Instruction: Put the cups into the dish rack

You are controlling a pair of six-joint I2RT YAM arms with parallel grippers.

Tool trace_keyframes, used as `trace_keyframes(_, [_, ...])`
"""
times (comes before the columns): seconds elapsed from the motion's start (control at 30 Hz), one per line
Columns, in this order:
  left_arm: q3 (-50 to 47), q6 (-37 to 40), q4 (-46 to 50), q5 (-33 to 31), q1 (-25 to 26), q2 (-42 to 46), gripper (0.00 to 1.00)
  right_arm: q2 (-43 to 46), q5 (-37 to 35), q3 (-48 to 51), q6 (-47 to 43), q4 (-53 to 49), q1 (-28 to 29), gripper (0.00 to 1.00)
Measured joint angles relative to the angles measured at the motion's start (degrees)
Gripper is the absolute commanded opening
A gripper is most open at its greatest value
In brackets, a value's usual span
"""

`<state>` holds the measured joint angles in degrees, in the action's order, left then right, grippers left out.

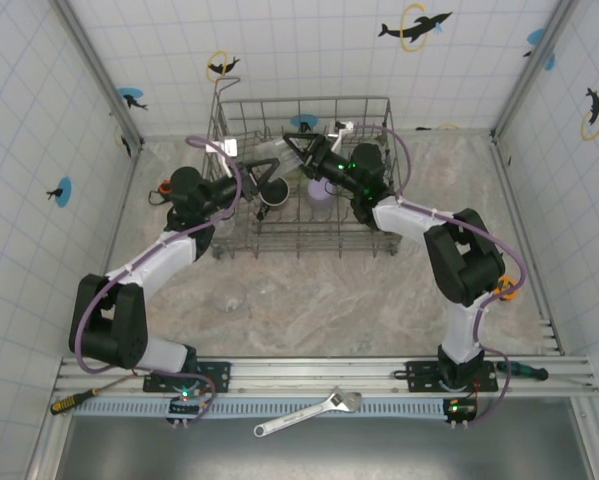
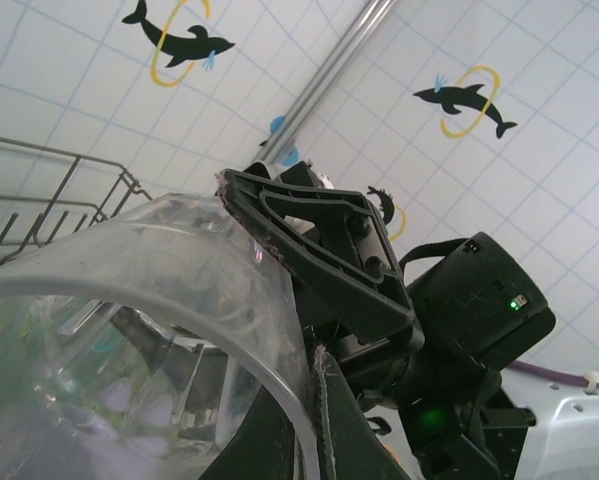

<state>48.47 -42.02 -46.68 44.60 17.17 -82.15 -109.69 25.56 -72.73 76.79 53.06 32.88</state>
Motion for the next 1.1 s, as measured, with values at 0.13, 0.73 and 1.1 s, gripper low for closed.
trace_keyframes(0.13, [0.55, 0.42, 0.85, 0.04, 0.04, -0.11, 0.00, -0.02, -0.37, 0.00, 0.79, 0.02, 0.00, 0.54])
trace_keyframes(0.73, [5.01, 9.22, 19.76, -9.20, 0.11, 5.20, 0.97, 0.00, 0.13, -1.51, -4.44, -4.94, -1.51, 0.43])
trace_keyframes(1.1, [12.22, 14.97, 35.17, -22.86, 0.11, 12.33, 0.97, -3.50, -0.52, -18.05, -20.61, -21.14, -1.03, 0.43])
